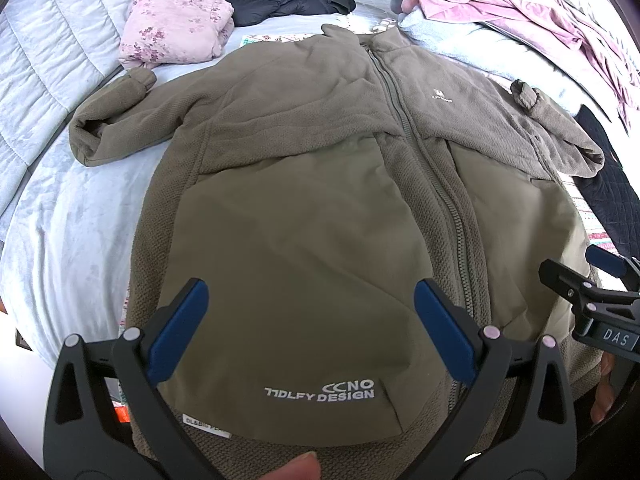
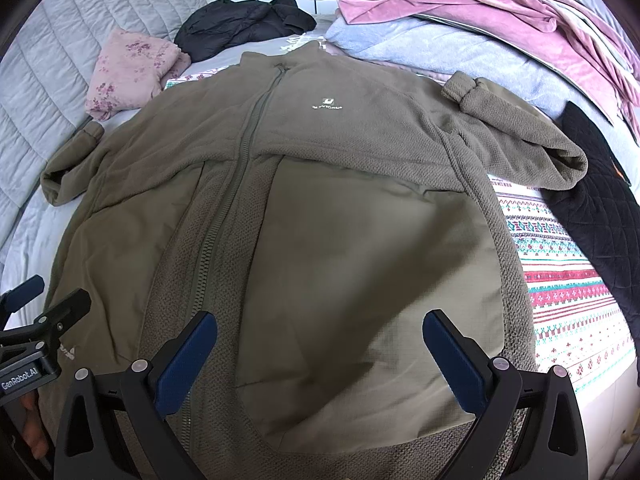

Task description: Fold large clothes

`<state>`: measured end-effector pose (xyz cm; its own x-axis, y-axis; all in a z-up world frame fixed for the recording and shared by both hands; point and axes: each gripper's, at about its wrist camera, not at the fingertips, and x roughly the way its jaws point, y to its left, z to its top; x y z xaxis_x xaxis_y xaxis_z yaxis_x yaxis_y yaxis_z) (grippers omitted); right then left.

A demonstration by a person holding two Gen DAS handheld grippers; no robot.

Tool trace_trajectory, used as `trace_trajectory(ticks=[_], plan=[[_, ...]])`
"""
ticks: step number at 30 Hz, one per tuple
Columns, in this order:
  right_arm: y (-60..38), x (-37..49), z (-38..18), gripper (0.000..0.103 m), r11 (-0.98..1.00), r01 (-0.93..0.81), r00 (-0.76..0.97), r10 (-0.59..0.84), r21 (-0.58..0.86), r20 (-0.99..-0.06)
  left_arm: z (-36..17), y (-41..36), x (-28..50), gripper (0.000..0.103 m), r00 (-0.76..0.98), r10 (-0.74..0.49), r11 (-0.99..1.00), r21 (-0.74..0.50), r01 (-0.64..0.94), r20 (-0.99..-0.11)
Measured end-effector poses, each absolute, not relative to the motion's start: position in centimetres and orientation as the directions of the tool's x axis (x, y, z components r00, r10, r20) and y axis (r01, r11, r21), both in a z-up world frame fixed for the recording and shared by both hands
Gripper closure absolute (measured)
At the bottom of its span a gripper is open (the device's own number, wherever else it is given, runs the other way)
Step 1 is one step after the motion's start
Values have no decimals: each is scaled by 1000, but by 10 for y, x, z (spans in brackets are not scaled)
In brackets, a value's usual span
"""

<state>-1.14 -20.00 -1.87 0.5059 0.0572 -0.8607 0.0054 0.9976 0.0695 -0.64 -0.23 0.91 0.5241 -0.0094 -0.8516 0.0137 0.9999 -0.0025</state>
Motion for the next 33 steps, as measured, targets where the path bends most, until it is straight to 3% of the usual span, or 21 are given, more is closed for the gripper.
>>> trace_trajectory(ticks=[24,33], plan=[[-203,-14,-18,0,999,17,519,33,48,-854,8,4,-6,1,521,-16,1000,-12,11,-854],[-209,-15,-3,0,997,5,578,60,77,-814,11,10,-3,1,554,-135,990,-137,37,-822]])
